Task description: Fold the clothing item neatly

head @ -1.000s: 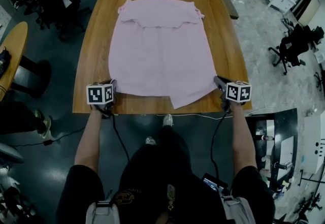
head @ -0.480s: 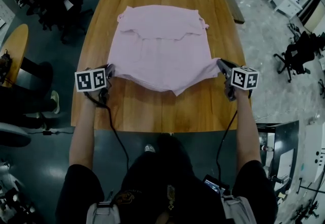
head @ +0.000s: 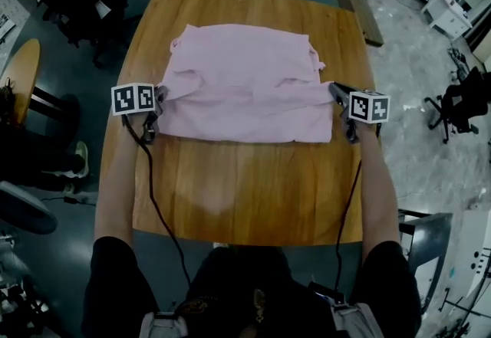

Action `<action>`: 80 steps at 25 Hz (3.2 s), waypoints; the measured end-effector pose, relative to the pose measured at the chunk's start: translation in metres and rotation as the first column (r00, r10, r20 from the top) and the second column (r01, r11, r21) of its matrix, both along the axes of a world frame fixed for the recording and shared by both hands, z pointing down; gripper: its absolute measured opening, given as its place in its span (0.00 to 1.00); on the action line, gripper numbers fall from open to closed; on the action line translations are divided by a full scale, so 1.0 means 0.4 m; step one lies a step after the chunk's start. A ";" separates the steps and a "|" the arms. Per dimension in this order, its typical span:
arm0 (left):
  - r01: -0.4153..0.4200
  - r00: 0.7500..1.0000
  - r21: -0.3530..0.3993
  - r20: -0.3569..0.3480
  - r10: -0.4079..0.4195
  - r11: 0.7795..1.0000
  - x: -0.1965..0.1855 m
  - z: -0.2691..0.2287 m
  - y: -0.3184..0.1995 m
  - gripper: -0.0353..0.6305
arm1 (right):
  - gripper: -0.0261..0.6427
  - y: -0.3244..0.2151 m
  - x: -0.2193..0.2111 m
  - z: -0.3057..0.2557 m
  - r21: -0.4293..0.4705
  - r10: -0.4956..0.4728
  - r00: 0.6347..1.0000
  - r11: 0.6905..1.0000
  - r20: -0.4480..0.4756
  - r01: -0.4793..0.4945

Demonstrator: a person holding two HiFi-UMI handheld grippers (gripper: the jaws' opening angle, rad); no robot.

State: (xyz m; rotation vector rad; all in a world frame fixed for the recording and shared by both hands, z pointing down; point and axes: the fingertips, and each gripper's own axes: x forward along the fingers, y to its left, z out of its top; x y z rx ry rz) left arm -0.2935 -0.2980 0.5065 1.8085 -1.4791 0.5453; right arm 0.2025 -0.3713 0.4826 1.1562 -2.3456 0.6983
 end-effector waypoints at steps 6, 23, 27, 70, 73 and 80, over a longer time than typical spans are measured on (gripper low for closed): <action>0.050 0.998 -0.027 0.033 -0.049 0.998 -0.046 0.085 -0.118 0.10 | 0.06 -0.109 0.013 0.130 -0.071 0.015 0.998 0.997 -0.059 -0.019; 0.004 1.000 0.038 0.029 -0.005 0.999 -0.109 0.023 -0.010 0.39 | 0.23 -0.019 0.072 0.102 0.031 0.093 0.983 0.996 -0.160 -0.089; -0.064 0.997 0.001 0.038 0.064 0.998 -0.078 0.052 0.085 0.40 | 0.23 0.105 0.029 0.090 0.029 0.056 0.987 0.998 -0.149 -0.052; -0.171 0.976 -0.008 0.139 0.170 0.985 0.006 0.027 0.959 0.15 | 0.15 1.062 -0.024 0.053 -0.041 0.022 0.989 0.999 -0.149 -0.028; -0.171 0.977 0.058 0.139 0.162 0.983 -0.001 -0.056 0.971 0.15 | 0.15 1.078 -0.019 -0.015 -0.002 0.035 0.992 0.999 -0.118 -0.036; -0.164 0.984 0.150 0.089 0.152 0.975 -0.008 -0.219 0.957 0.15 | 0.14 1.072 0.009 -0.165 0.033 0.035 0.998 0.999 -0.048 -0.033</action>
